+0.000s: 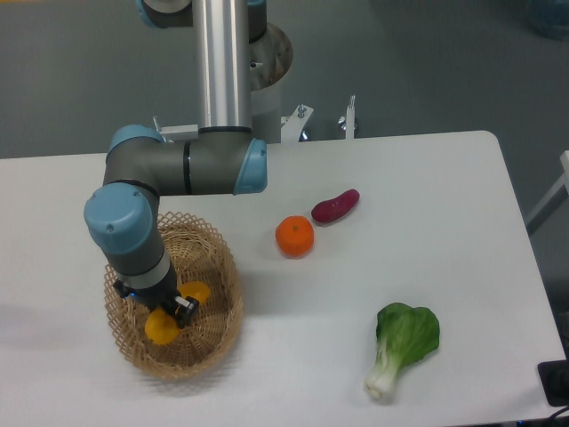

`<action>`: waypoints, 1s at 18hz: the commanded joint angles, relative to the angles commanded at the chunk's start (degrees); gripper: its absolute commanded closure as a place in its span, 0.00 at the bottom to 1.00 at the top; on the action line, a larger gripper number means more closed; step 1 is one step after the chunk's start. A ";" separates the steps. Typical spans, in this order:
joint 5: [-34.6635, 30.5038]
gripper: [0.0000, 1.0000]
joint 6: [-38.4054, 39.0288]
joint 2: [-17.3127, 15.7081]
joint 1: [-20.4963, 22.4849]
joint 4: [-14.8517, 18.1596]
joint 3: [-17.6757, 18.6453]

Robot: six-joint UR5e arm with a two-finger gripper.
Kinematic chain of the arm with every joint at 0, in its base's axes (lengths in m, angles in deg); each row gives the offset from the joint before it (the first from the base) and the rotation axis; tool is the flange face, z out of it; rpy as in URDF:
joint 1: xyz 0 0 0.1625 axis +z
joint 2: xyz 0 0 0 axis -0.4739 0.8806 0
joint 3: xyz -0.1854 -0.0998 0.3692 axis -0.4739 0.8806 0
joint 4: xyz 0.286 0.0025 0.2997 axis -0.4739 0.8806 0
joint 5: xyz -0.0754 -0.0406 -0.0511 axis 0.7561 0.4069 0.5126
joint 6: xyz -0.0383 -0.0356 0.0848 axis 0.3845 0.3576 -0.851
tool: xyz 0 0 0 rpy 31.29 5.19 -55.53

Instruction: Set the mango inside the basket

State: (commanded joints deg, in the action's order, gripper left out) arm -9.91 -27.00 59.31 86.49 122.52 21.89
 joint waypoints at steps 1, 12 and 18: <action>0.00 0.25 0.00 0.00 0.00 -0.36 0.00; -1.31 0.00 -0.09 -2.81 5.34 1.04 -5.88; -0.88 0.00 -10.17 -8.25 16.50 4.64 -6.50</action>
State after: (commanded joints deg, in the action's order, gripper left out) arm -10.79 -37.17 51.06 103.00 127.16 15.38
